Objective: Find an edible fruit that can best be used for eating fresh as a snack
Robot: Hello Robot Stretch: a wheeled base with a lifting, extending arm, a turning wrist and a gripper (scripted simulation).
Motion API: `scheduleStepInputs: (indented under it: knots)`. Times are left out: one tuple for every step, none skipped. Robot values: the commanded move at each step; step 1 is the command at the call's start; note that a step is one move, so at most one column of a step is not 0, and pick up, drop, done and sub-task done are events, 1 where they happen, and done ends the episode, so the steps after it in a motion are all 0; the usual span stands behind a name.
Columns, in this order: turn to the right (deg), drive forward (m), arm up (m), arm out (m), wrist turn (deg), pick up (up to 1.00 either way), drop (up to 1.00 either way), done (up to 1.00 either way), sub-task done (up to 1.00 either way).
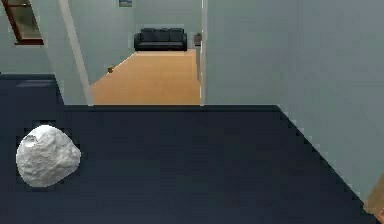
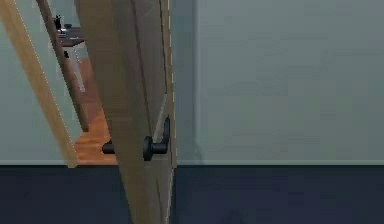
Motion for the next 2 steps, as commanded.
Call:
scheduleStepInputs:
  knots:
    - [-12.0, 0.00, 0.00, 0.00, 0.0, 0.00, 0.00, 0.00, 0.00]
    - [0.0, 1.00, 0.00, 0.00, 0.0, 0.00, 0.00, 0.00, 0.00]
